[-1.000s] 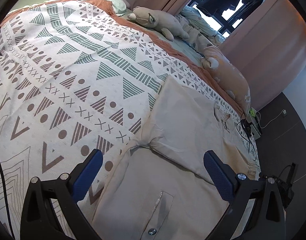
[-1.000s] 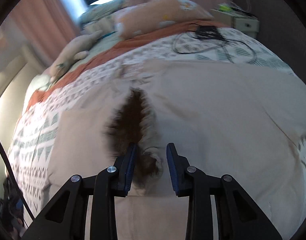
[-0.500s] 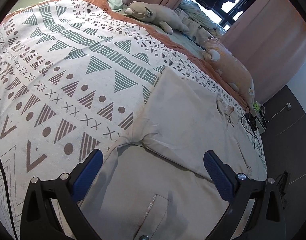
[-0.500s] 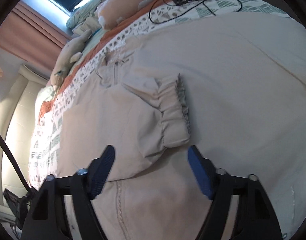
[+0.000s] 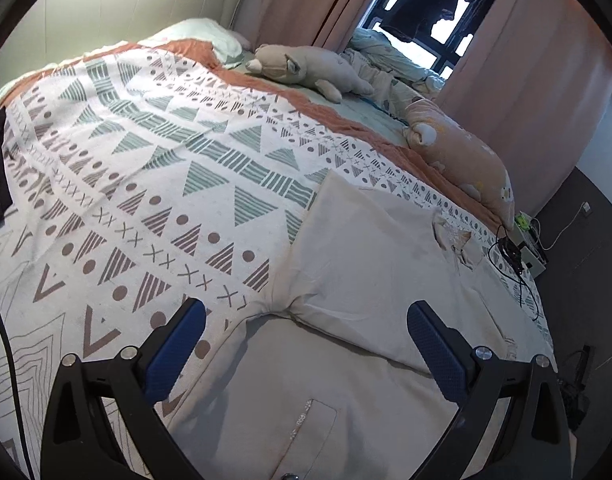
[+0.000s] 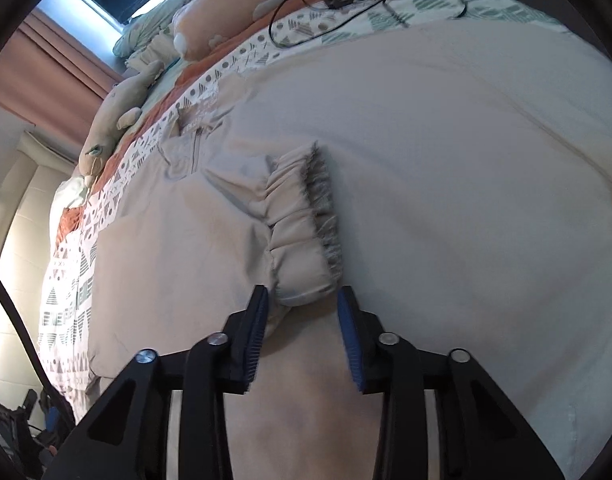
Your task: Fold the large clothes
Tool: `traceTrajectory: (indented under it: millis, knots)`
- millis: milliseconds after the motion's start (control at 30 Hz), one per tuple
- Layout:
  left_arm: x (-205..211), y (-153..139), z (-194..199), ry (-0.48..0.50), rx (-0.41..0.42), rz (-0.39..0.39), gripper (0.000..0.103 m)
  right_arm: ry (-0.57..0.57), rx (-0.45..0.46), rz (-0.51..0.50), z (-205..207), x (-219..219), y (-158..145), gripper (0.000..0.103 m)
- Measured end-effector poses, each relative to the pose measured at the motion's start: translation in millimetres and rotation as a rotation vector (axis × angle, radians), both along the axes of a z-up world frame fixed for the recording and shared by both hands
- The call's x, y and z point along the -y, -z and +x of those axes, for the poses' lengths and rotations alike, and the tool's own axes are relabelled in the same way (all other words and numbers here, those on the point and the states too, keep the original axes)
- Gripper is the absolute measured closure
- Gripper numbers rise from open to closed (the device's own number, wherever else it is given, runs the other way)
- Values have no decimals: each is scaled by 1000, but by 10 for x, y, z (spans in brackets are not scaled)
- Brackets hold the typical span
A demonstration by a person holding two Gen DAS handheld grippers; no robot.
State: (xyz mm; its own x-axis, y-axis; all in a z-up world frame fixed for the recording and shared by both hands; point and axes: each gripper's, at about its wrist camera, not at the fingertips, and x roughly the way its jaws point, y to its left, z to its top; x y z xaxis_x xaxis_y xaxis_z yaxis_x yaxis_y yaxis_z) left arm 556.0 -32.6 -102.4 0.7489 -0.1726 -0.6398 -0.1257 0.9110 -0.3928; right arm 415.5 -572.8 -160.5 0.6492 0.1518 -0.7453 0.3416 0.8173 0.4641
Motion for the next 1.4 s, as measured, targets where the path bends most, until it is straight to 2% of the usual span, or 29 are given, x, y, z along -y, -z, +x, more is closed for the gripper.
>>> traceTrajectory:
  millis: [33,67,300,400,567,600,700,800,967,1300,1400]
  knots:
    - [61,-31,-25,10,15,3,0,7,12,-14,-60,30,-28,37]
    - [115,-45,-47,18,23,0,0,12,27,-21,-144,61,-55,26]
    - [587,-56,-93,84,32,21,0,111,96,-104,-901,458,-326,26]
    - [840,-86,-137,120,64,38,0,177,110,-129,-1191,703,-378,26]
    - [1171,-15,-83,179,47,-3,0,281,113,-122,-1621,1128,-351,26]
    - [1215,0,-77,177,48,6,0,303,115,-120,-1728,1220,-339,27]
    - [1344,81,-53,195,39,21,0,364,113,-89,-1918,1389,-304,41]
    - [1425,127,-45,210,25,80,0,428,110,-48,-2097,1596,-244,51]
    - [1378,153,-83,175,25,103,0,513,105,0,-2298,1887,-84,65]
    - [1281,267,-77,100,-7,176,0,554,91,32,-2167,2246,168,67]
    - [1255,318,-48,90,-33,164,0,562,105,31,-2123,2334,199,67]
